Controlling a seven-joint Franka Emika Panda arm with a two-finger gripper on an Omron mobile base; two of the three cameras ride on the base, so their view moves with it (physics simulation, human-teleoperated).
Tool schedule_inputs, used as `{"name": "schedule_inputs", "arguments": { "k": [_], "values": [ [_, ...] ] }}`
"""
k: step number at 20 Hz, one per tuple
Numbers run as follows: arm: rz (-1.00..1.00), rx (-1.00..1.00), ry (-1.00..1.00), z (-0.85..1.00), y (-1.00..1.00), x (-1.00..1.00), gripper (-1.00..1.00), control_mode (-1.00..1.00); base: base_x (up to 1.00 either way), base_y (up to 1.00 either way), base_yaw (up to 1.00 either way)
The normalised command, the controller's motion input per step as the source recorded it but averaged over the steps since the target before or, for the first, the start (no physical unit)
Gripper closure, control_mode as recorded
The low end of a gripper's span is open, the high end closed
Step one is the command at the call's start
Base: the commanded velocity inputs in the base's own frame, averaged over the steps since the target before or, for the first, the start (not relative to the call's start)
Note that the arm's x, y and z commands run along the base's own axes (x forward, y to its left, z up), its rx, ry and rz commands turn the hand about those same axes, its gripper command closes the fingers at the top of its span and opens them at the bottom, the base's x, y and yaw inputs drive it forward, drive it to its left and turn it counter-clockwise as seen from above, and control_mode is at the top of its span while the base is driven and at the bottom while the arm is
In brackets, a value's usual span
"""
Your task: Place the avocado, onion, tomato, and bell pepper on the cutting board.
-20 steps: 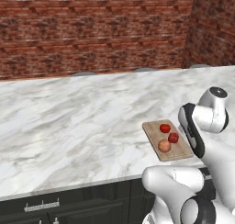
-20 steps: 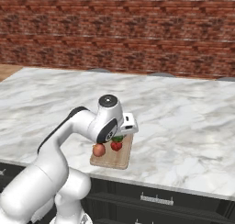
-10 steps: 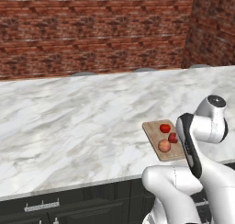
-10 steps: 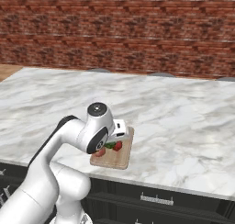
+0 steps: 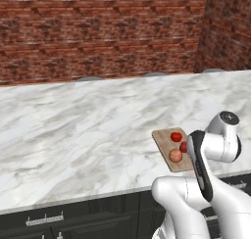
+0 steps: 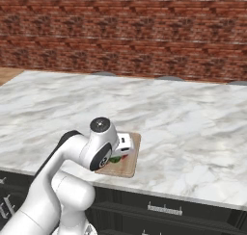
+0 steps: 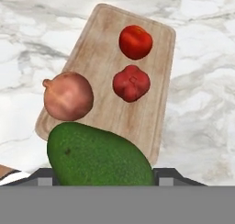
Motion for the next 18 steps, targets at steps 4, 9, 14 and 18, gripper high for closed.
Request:
{"name": "schedule_inputs", "arguments": {
  "k": [4, 9, 14, 18],
  "values": [
    [0.00, 0.00, 0.02, -0.23, 0.01, -0.01, 1.00, -1.00, 0.00, 0.00, 0.00],
    [0.00, 0.00, 0.01, -0.20, 0.00, 0.00, 1.00, -1.00, 0.00, 0.00, 0.00],
    [0.00, 0.00, 0.03, -0.20, 0.00, 0.00, 1.00, -1.00, 0.00, 0.00, 0.00],
    [0.00, 0.00, 0.04, -0.17, 0.00, 0.02, 1.00, -1.00, 0.00, 0.00, 0.00]
  ]
}}
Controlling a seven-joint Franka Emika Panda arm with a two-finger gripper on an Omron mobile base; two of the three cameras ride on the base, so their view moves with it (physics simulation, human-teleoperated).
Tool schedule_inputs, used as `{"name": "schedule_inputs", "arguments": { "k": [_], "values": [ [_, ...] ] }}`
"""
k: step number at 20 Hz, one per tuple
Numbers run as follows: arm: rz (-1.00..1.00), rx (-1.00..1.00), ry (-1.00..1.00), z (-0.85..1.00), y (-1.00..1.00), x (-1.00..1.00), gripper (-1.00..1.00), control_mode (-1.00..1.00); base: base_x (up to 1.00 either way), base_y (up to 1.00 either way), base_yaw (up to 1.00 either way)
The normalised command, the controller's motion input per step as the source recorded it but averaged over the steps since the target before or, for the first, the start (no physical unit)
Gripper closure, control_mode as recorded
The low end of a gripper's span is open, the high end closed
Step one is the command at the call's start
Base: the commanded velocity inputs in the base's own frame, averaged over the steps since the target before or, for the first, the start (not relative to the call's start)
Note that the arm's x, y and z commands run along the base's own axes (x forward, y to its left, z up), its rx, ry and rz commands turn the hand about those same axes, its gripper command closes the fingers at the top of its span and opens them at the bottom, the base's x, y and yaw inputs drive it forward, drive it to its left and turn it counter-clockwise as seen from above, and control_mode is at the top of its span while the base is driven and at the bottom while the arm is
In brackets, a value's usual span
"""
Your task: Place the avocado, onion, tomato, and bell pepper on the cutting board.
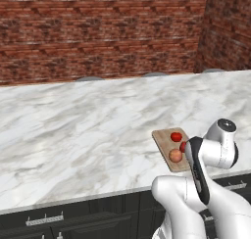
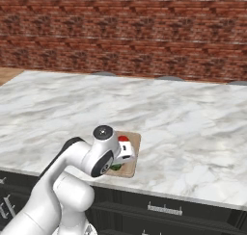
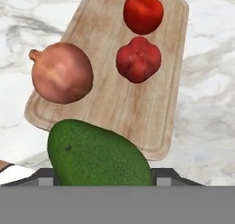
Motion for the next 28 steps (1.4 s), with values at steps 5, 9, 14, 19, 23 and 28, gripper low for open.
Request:
{"name": "schedule_inputs", "arguments": {
  "k": [5, 9, 14, 19, 23, 28],
  "values": [
    [0.00, 0.00, 0.05, -0.16, 0.00, 0.12, 1.00, -1.00, 0.00, 0.00, 0.00],
    [0.02, 0.00, 0.03, -0.12, 0.00, 0.25, 1.00, -1.00, 0.00, 0.00, 0.00],
    [0.03, 0.00, 0.02, -0.13, 0.00, 0.30, 1.00, -1.00, 0.00, 0.00, 0.00],
    [0.02, 0.00, 0.02, -0.18, 0.00, 0.32, 1.00, -1.00, 0.00, 0.00, 0.00],
    [0.02, 0.00, 0.04, -0.25, 0.00, 0.32, 1.00, -1.00, 0.00, 0.00, 0.00],
    [0.02, 0.00, 0.06, -0.28, 0.00, 0.34, 1.00, -1.00, 0.00, 0.00, 0.00]
  ]
}}
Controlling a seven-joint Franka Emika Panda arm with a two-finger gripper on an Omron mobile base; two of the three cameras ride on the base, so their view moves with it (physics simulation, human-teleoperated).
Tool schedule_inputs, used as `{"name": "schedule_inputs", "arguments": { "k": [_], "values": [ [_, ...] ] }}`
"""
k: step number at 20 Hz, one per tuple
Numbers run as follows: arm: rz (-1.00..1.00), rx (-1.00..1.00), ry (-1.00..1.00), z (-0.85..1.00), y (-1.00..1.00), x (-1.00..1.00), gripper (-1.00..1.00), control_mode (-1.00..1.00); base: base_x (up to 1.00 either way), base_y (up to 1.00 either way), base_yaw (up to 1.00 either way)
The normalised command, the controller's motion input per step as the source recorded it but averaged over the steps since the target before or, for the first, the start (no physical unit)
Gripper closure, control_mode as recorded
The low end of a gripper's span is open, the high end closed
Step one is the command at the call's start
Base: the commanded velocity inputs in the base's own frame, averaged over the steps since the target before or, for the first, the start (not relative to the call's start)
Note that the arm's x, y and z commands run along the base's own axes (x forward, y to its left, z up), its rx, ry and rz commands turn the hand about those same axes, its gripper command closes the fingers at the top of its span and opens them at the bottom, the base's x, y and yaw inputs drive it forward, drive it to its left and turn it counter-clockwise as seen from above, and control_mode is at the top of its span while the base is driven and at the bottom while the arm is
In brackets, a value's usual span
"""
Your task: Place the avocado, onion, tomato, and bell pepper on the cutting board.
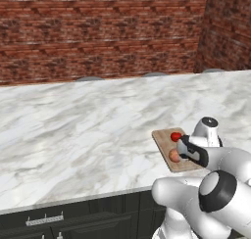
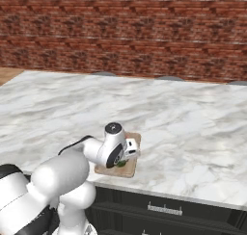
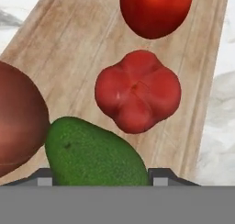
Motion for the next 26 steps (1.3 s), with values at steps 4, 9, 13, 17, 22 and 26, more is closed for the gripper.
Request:
{"name": "schedule_inputs", "arguments": {
  "k": [4, 9, 13, 17, 22, 26],
  "values": [
    [0.02, 0.00, 0.05, -0.27, 0.00, 0.33, 1.00, -1.00, 0.00, 0.00, 0.00],
    [0.03, 0.00, 0.04, -0.28, -0.01, 0.27, 1.00, -1.00, 0.00, 0.00, 0.00],
    [0.03, 0.00, 0.06, -0.44, 0.00, 0.07, 1.00, -1.00, 0.00, 0.00, 0.00],
    [0.03, 0.00, 0.03, -0.53, 0.19, -0.30, -1.00, -1.00, 0.00, 0.00, 0.00],
    [0.04, 0.00, 0.00, -0.25, 0.11, -0.57, -1.00, -1.00, 0.00, 0.00, 0.00],
    [0.05, 0.00, 0.00, -0.06, 0.18, -0.57, -1.00, -1.00, 0.00, 0.00, 0.00]
  ]
}}
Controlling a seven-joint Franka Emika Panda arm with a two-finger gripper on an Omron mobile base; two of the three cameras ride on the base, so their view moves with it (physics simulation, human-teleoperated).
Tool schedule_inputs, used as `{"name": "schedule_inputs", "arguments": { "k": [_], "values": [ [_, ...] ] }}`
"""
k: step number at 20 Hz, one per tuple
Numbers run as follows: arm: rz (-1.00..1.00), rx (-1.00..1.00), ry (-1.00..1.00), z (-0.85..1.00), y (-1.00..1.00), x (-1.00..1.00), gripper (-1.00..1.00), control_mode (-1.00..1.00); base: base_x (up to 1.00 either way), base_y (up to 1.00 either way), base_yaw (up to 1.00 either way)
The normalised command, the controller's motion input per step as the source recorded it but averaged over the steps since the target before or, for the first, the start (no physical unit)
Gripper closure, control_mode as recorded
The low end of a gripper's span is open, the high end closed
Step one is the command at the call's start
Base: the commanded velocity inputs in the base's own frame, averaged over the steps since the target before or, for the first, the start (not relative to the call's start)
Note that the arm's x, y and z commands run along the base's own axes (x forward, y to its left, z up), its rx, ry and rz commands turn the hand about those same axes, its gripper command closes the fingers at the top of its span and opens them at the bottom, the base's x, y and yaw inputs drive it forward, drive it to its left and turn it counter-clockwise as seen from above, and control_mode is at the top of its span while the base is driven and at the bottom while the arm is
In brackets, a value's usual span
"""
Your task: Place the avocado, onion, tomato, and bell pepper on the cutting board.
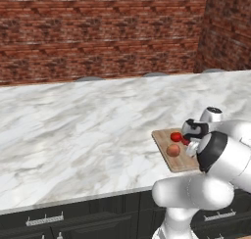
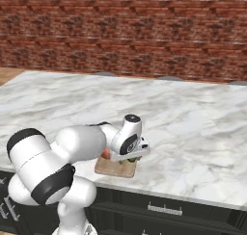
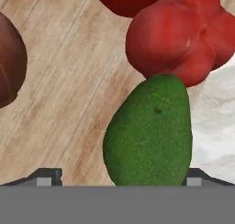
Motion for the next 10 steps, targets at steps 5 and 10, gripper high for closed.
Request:
{"name": "schedule_inputs", "arguments": {
  "k": [5, 10],
  "values": [
    [0.06, 0.00, 0.00, 0.01, 0.44, -0.34, -1.00, -1.00, 0.00, 0.00, 0.00],
    [0.06, 0.00, -0.05, 0.47, 0.27, -0.19, -1.00, -1.00, 0.00, 0.00, 0.00]
  ]
}}
